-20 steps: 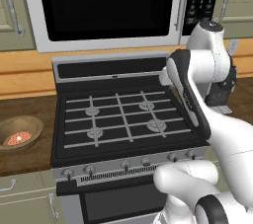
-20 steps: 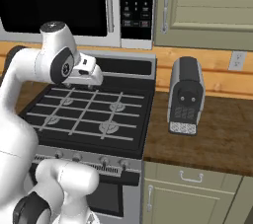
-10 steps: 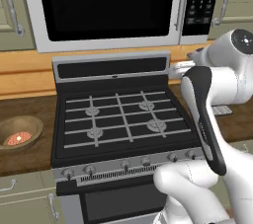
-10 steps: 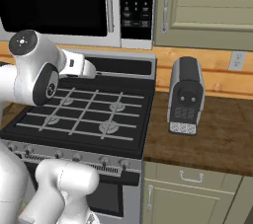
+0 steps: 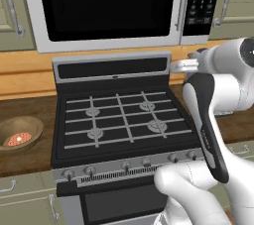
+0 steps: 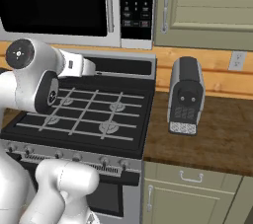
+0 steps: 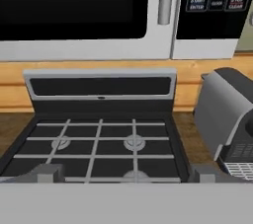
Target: Open the microwave, place the bowl with waffle inside the microwave, then close the microwave door and turn it on.
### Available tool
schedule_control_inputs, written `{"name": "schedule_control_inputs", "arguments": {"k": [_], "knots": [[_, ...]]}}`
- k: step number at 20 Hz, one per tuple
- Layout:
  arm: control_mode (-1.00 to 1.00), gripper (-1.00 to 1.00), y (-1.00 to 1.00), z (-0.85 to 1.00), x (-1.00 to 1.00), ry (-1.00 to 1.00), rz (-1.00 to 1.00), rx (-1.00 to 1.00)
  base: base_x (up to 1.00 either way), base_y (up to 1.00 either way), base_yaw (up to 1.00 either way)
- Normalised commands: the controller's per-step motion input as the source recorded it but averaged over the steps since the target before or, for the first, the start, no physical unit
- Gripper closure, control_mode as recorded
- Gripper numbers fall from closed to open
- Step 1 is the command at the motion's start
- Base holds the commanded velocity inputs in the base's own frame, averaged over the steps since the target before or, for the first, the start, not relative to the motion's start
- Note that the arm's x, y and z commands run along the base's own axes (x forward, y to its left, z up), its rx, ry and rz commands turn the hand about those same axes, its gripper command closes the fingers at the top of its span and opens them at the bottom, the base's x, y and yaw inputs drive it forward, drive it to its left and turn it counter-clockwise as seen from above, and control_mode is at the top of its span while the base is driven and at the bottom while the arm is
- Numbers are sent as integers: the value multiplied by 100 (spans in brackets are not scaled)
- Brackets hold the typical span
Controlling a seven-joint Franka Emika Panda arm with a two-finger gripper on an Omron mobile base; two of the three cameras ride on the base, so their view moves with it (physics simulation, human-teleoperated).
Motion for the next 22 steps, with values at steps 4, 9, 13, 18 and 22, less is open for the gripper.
{"name": "schedule_control_inputs", "arguments": {"k": [4,9,13,18,22], "knots": [[-100,-100,0,11,0,-6,0,1,0,0,0],[-100,-100,0,14,0,-6,0,0,0,0,0],[-100,-100,0,9,2,-28,0,0,0,0,0],[-100,-100,-5,6,18,-29,0,2,0,0,0],[-100,-100,-1,22,13,-30,0,5,0,0,0]]}}
